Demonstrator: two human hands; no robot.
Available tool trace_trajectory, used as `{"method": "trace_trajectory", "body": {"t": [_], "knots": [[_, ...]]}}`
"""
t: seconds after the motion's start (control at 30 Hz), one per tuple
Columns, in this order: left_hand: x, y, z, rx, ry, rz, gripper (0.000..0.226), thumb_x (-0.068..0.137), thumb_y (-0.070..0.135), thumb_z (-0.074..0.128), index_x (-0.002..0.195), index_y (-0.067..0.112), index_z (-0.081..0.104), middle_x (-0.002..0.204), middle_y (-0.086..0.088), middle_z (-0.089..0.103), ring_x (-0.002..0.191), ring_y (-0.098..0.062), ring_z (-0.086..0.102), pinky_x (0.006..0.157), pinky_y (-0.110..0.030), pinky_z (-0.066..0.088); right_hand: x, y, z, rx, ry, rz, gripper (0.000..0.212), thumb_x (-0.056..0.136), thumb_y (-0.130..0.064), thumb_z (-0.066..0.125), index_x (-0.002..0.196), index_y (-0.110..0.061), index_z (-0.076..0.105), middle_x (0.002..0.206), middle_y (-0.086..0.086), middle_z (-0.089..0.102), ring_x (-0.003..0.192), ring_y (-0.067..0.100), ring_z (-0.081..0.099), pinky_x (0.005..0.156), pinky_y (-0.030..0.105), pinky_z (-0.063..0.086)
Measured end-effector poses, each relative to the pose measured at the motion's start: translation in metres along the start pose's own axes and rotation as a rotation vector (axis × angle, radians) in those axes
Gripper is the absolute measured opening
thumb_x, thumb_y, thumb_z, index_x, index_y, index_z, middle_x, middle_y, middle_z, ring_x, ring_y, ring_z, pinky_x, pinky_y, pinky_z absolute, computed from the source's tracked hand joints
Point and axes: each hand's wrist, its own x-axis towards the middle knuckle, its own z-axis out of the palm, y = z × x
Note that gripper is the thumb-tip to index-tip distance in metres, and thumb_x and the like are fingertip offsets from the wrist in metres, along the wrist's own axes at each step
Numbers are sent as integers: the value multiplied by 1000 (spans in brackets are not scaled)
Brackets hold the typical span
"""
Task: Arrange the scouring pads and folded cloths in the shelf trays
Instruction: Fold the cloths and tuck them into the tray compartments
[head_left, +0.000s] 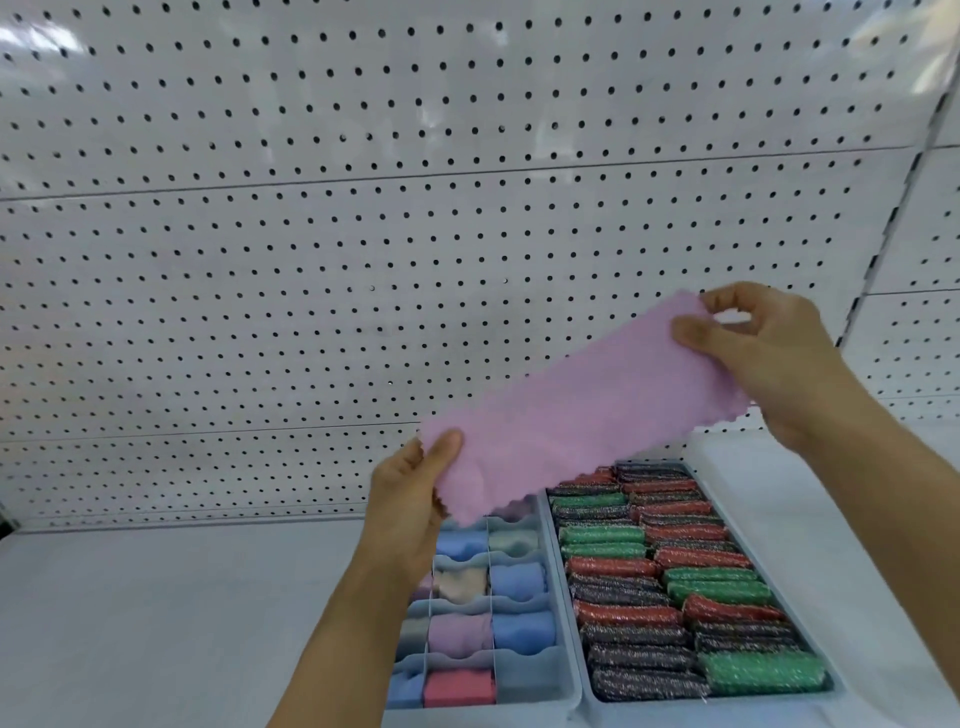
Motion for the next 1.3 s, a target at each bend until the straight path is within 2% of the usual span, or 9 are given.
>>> {"method": "trace_trajectory", "body": {"t": [0.13,0.33,0.5,0.7,0.8,0.9,0.97,1.13,1.3], "knots": [[7,11,-3,149,154,180,43,82,23,75,121,31,60,87,-7,74,81,-19,69,74,-36,56,-5,27,0,19,41,33,43,82,-18,73,122,-25,58,92,7,66,87,18,61,72,31,47],[2,39,-12,280,-39,229,16,78,16,71,93,21,75,90,5,76,84,-7,67,73,-18,53,-1,37,-23,349,-350,106,68,29,-44,95,88,-15,78,92,3,74,83,14,69,67,21,56],[-1,58,-23,558,-121,274,39,75,1,76,99,32,72,100,8,75,93,-9,70,86,-19,54,-12,31,-22,-102,-267,-16,33,74,-1,76,100,-20,71,102,5,72,97,26,66,76,21,56],[-3,61,-22,893,-14,455,14,83,14,74,85,28,72,88,7,69,72,-4,61,63,-7,44,-19,37,-11,-414,-158,-170,12,87,-14,68,84,-26,68,88,10,66,81,29,60,71,32,45],[-1,58,-26,767,-38,336,5,87,17,69,91,19,71,95,4,67,74,0,60,67,-8,43,-12,44,-16,-251,-208,-67,5,83,-14,71,87,-15,69,97,8,65,84,26,60,74,28,43],[-2,49,-21,307,-126,96,16,92,16,60,103,10,69,95,-3,74,85,-10,68,78,-23,52,-7,58,-18,280,-387,193,51,62,-31,84,100,-1,68,101,14,70,89,22,69,76,29,57],[-2,39,-15,176,-88,38,15,93,16,59,100,7,68,88,-3,74,79,-12,69,67,-24,57,-8,66,-11,491,-383,346,49,69,-24,77,108,2,64,98,16,70,80,20,71,64,27,59],[9,23,-12,176,66,29,12,92,19,64,90,7,66,73,-3,63,57,-9,55,48,-19,48,-12,78,4,414,-215,459,37,77,-16,67,106,7,61,83,13,66,55,14,66,44,22,55],[10,28,4,421,129,203,13,89,17,68,92,4,65,78,-11,59,51,-14,50,46,-21,47,-16,58,18,80,-52,202,11,87,-13,68,86,-2,63,82,14,67,56,21,65,45,25,54]]}}
